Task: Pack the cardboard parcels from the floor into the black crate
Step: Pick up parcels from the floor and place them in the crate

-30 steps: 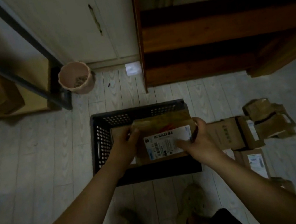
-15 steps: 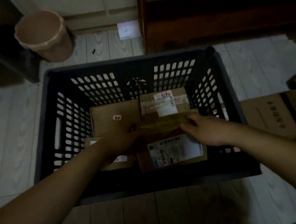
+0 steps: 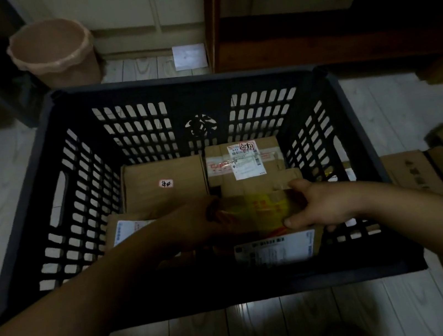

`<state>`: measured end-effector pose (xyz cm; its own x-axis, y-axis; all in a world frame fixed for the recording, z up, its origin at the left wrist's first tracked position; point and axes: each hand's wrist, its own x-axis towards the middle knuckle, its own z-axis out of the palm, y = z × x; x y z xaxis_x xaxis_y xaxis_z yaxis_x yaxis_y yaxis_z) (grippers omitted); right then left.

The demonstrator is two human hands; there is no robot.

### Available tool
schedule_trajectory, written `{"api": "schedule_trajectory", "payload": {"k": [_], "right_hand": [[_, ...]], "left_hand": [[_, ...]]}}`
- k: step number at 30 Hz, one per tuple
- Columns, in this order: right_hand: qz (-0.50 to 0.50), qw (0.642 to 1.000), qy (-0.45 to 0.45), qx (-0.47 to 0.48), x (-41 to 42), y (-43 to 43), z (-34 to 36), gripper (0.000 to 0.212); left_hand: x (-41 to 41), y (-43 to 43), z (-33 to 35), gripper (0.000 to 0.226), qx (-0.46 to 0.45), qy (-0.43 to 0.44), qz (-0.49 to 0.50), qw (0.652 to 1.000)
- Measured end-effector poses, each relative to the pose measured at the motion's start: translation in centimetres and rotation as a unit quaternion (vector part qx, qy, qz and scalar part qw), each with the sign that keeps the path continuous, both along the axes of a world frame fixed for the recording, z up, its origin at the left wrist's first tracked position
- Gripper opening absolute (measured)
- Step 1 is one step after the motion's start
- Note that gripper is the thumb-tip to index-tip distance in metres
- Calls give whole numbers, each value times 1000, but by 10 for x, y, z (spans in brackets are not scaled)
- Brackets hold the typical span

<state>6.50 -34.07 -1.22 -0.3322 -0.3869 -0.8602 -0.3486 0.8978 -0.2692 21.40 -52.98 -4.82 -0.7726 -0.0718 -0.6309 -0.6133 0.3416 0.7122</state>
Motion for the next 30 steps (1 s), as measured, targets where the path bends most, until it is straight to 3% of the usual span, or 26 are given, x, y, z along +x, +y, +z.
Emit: {"api": "schedule_trajectory", "payload": {"k": [4, 7, 10, 12, 15, 18, 20, 23, 26, 30], "right_hand": [[23, 1000, 0, 4, -4, -2, -3, 92], [50, 999, -8, 3, -4, -1, -4, 79], [52, 998, 11, -28, -12, -1, 6, 61], [-26, 995, 35, -90, -21, -5, 13, 47], [-126, 971, 113, -167, -30, -13, 5, 52], [-148, 952, 171, -204, -31, -19, -9, 62], [-163, 938, 181, -246, -29, -24, -12, 71], [-136, 924, 211, -287, -25, -27, -16, 86], [-110, 909, 247, -318, -26, -27, -24, 77], [-67, 929, 241, -272, -38, -31, -37, 73]], "left_hand": [[-5, 1, -1, 53, 20, -9, -2, 1000], [-5, -1, 1, 63, 39, -25, -22, 999], [-7, -10, 8, 52, 95, -17, -6, 995], [-12, -19, 16, 45, 125, 14, 52, 991], [-28, -27, 20, 41, 48, 64, 148, 986], [-38, -21, 19, 60, 28, 33, 234, 971], [-43, -15, 14, 60, 6, 25, 285, 958], [-56, -14, 9, 48, -42, 38, 340, 939], [-76, -14, 1, 39, -74, 97, 359, 925], [-87, -8, -16, 56, -98, 123, 367, 917]]}}
